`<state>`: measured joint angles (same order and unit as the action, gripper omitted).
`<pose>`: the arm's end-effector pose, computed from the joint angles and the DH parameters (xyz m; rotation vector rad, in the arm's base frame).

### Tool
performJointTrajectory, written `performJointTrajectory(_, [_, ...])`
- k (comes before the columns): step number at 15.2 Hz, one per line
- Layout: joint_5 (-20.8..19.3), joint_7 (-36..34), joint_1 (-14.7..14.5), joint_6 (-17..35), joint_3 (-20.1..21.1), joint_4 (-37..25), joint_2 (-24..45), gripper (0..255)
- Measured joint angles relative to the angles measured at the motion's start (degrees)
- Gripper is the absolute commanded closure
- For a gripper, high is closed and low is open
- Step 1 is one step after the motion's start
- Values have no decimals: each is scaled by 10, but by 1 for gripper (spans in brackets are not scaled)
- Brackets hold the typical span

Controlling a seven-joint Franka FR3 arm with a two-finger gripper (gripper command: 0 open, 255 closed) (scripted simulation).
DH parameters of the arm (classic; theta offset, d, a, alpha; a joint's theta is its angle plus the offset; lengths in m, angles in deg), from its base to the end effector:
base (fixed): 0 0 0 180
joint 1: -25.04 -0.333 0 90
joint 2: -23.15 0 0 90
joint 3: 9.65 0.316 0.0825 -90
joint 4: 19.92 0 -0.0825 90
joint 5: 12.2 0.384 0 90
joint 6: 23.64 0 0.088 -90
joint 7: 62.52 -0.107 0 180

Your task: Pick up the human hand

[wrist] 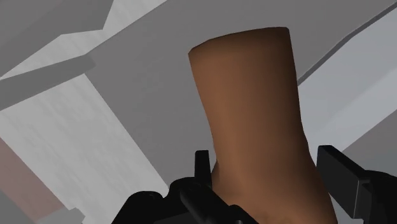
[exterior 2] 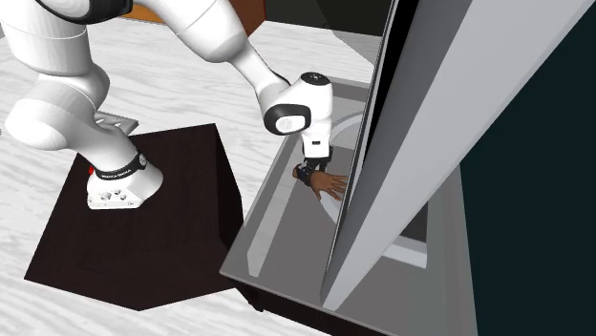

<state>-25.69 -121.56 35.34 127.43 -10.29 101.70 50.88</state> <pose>0.5680 -0.1038 0.1813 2.6566 -1.4780 0.1165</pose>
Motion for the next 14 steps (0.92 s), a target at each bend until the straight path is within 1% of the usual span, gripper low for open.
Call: performJointTrajectory(14, [18, 22, 7, -79, 11, 4, -84, 255])
